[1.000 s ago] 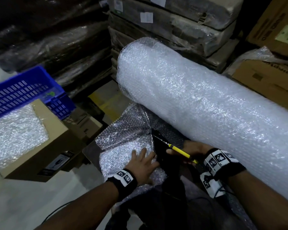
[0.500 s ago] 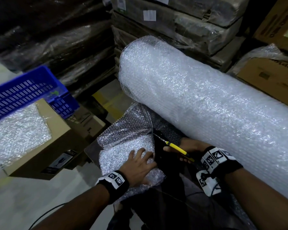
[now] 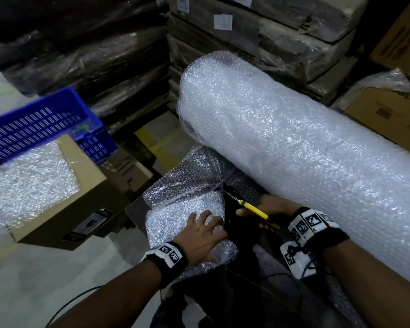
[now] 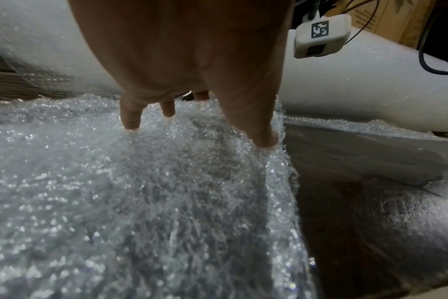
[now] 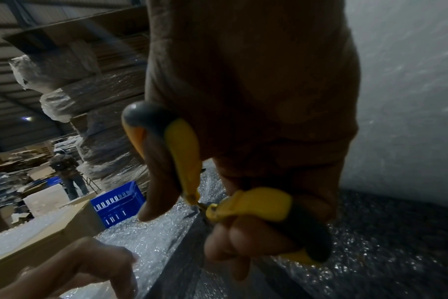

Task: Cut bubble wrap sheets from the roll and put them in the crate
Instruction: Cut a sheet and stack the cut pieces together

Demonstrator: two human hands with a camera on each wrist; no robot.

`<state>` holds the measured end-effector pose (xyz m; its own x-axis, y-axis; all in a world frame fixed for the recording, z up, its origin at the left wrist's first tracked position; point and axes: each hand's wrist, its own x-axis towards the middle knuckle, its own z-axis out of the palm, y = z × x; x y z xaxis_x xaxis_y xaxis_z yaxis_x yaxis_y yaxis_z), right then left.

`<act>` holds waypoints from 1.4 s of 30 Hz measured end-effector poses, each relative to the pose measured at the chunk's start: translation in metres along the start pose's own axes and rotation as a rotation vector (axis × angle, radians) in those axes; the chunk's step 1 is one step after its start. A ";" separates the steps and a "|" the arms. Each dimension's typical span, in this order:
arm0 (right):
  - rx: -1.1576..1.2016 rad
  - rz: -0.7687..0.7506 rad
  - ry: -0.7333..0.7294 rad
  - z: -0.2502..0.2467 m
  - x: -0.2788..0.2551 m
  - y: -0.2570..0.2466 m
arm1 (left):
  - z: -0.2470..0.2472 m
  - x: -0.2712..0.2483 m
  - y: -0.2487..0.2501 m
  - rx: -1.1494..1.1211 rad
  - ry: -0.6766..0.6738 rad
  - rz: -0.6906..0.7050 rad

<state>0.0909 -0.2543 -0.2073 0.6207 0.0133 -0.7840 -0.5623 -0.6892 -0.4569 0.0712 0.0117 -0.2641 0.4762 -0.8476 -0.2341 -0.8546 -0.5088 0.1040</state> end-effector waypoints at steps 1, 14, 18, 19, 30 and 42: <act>-0.013 0.002 0.009 0.000 0.000 -0.002 | 0.001 0.000 -0.001 0.003 -0.003 0.002; -0.087 -0.039 0.038 0.011 -0.003 -0.004 | 0.006 -0.010 0.006 0.033 0.055 0.035; -0.080 -0.008 0.016 0.027 -0.018 0.019 | 0.011 -0.020 0.005 0.005 0.108 0.007; -0.030 0.007 0.015 0.033 -0.021 0.026 | 0.013 -0.023 0.004 0.010 0.074 -0.009; -0.036 -0.091 0.303 0.074 -0.059 0.079 | 0.022 -0.018 0.038 -0.042 -0.067 -0.161; -0.319 0.047 0.571 0.145 -0.120 0.138 | 0.010 -0.019 0.060 -0.006 -0.056 -0.282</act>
<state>-0.1404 -0.2457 -0.2375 0.8411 -0.3484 -0.4136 -0.4610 -0.8618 -0.2117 0.0089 -0.0013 -0.2632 0.6828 -0.6625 -0.3079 -0.6884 -0.7246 0.0326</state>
